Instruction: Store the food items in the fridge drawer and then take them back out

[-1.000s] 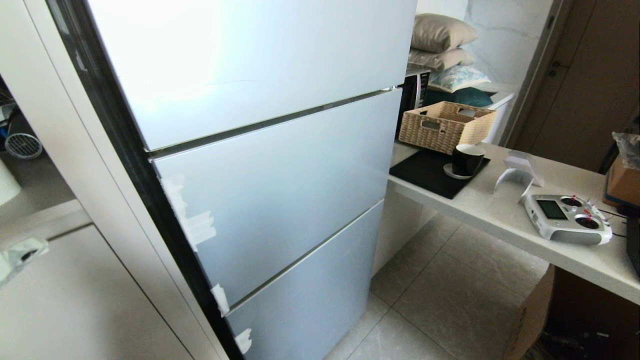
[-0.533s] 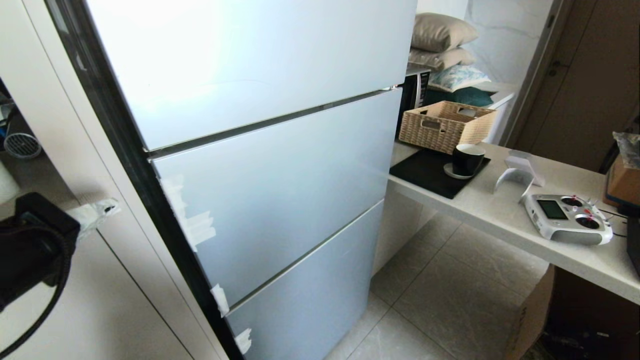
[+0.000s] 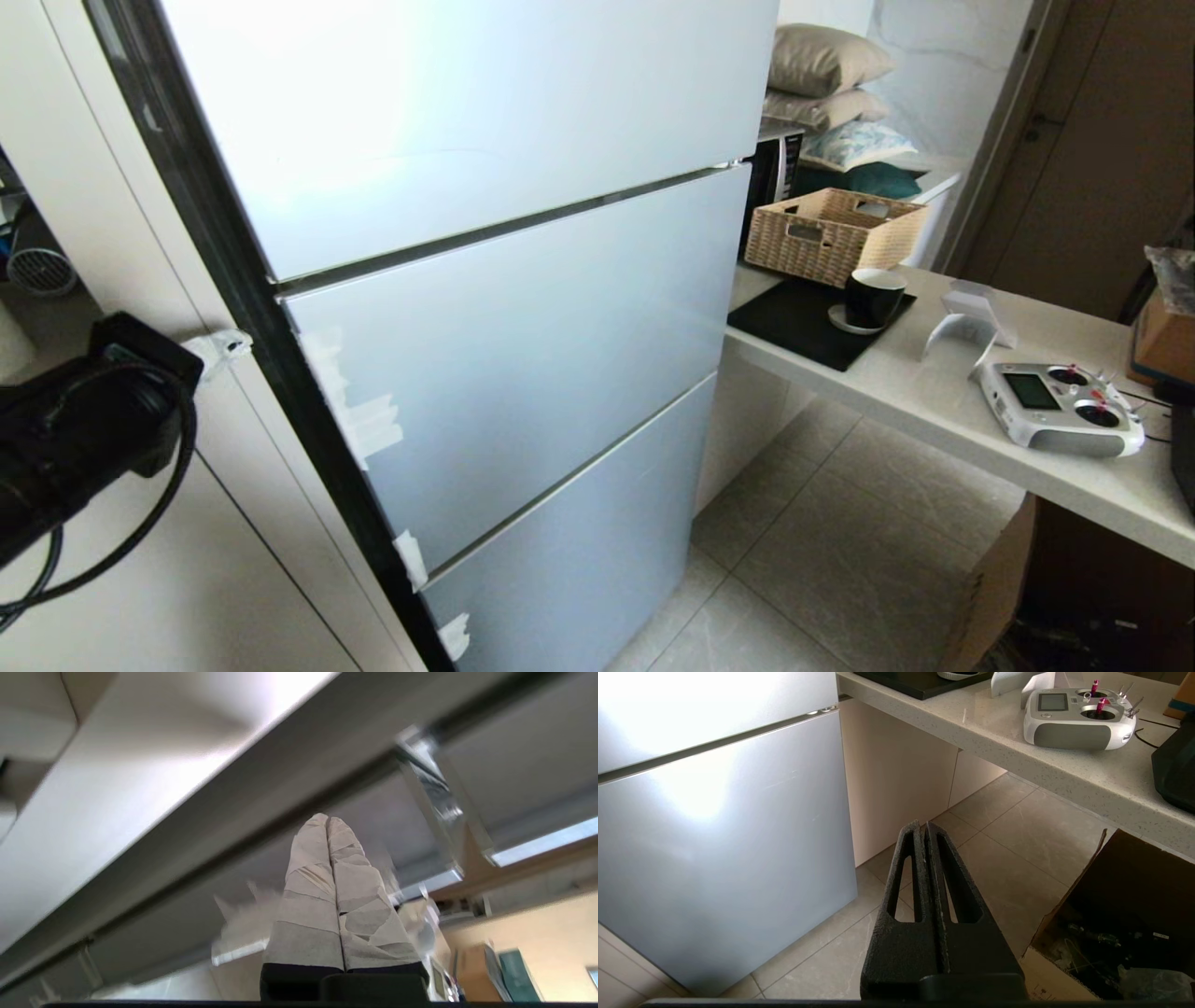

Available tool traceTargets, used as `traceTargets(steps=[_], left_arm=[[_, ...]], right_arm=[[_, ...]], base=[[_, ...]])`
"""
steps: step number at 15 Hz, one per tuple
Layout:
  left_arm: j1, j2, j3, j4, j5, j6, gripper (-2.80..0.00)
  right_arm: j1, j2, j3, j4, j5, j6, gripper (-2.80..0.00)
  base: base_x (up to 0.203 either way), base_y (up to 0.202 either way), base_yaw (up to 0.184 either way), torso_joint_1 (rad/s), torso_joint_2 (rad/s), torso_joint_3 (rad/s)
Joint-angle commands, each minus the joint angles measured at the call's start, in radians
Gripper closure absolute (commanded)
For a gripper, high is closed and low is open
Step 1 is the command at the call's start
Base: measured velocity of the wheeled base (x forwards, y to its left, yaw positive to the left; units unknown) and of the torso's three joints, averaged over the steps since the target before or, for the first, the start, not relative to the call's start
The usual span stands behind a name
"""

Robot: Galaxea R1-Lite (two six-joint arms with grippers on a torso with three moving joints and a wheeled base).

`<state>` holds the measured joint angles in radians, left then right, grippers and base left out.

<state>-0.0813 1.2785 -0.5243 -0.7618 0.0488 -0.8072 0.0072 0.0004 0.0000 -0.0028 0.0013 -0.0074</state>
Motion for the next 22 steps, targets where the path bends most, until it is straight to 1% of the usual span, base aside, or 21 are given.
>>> traceTargets(steps=[1,6,9,12,14,19,22], left_arm=[[0.0,0.067,-0.014,-0.023,0.014,-0.007,0.0],[-0.007,0.15,-0.02,-0.112,0.019,-0.007,0.0],[-0.039,0.16,-0.028,-0.117,0.035,-0.007,0.0],[-0.089,0.165,-0.033,-0.117,0.077,-0.007,0.0],[-0.111,0.176,-0.034,-0.117,0.092,-0.007,0.0],[-0.157,0.159,-0.016,-0.116,0.092,-0.006,0.0],[-0.17,0.141,-0.005,-0.114,0.089,-0.004,0.0]], right_arm=[[0.0,0.0,0.0,0.0,0.0,0.0,0.0],[0.0,0.0,0.0,0.0,0.0,0.0,0.0],[0.0,0.0,0.0,0.0,0.0,0.0,0.0],[0.0,0.0,0.0,0.0,0.0,0.0,0.0],[0.0,0.001,0.0,0.0,0.0,0.0,0.0],[0.0,0.0,0.0,0.0,0.0,0.0,0.0],[-0.001,0.0,0.0,0.0,0.0,0.0,0.0]], base=[[0.0,0.0,0.0,0.0,0.0,0.0],[0.0,0.0,0.0,0.0,0.0,0.0],[0.0,0.0,0.0,0.0,0.0,0.0],[0.0,0.0,0.0,0.0,0.0,0.0],[0.0,0.0,0.0,0.0,0.0,0.0],[0.0,0.0,0.0,0.0,0.0,0.0],[0.0,0.0,0.0,0.0,0.0,0.0]])
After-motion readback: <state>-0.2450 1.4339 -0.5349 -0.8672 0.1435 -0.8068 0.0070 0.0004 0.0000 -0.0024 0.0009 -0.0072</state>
